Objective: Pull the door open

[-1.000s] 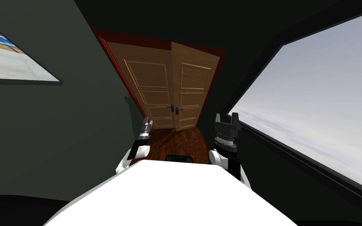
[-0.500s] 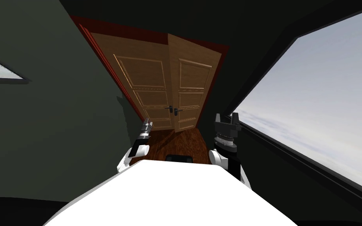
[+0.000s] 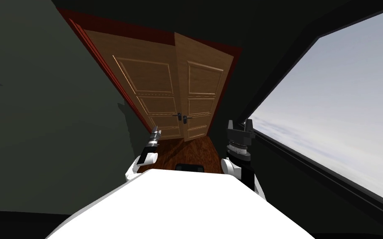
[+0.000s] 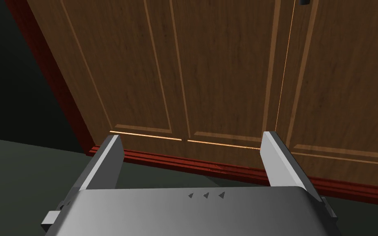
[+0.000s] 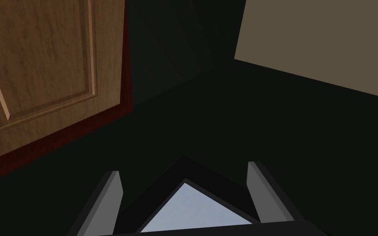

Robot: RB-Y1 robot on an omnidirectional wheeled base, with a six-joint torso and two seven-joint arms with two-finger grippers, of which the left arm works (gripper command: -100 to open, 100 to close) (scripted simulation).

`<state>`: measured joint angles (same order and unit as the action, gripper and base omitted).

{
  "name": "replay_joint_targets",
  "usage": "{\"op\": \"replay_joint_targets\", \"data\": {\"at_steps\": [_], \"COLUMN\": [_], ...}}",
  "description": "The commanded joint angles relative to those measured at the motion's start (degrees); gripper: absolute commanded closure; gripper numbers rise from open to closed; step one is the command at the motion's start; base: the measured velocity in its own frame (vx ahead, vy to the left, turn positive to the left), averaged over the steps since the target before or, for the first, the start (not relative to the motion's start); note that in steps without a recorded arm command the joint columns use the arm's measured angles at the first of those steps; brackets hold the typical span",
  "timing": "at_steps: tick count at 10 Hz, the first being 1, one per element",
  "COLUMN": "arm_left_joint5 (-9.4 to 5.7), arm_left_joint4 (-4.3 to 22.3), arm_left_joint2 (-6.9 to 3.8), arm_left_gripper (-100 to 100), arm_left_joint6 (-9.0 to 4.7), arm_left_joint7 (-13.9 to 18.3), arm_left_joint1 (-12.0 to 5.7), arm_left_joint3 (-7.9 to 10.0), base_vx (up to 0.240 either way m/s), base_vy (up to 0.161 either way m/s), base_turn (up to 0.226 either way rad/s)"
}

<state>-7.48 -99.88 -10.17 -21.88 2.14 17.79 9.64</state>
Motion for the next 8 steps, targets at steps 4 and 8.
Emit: {"op": "replay_joint_targets", "data": {"at_steps": [4, 8], "arm_left_joint5": [-0.51, -1.04], "arm_left_joint4": [4.85, 9.95], "arm_left_joint2": [-1.21, -2.41], "arm_left_gripper": [-100, -100], "arm_left_joint6": [0.51, 1.16], "arm_left_joint7": [0.84, 1.69], "arm_left_joint1": [-1.87, -4.02], "arm_left_joint3": [0.97, 1.97], "base_vx": [0.102, 0.131], "base_vy": [0.002, -0.003], "base_turn": [-0.036, -0.047]}}
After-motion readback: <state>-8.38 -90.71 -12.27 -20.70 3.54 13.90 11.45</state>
